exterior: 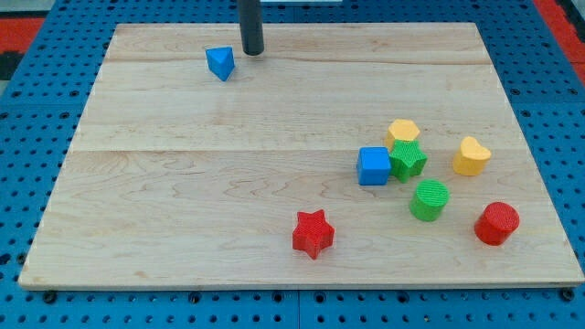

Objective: Move the triangle to the top left corner of the board

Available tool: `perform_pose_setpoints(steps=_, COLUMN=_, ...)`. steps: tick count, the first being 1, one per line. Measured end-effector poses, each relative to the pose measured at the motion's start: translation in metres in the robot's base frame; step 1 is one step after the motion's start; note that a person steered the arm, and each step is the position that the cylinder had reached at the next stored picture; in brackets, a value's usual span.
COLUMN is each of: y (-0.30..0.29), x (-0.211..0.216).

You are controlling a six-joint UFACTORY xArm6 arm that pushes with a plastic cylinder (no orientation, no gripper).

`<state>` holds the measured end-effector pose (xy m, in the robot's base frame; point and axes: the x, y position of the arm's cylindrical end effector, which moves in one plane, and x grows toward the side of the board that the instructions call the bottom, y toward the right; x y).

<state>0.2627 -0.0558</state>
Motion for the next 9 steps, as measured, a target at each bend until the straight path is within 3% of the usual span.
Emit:
perform_pose_setpoints(steps=2, y=-0.062, x=0.006)
perform_pose_setpoints(steps=4, y=-0.067, x=0.019)
perform_pose_setpoints(steps=6, y=-0.125, x=-0.018)
perform_pose_setpoints(steps=8, y=-0.065, x=0.042)
perform_pose_setpoints(steps=9, y=-0.107, x=0.045)
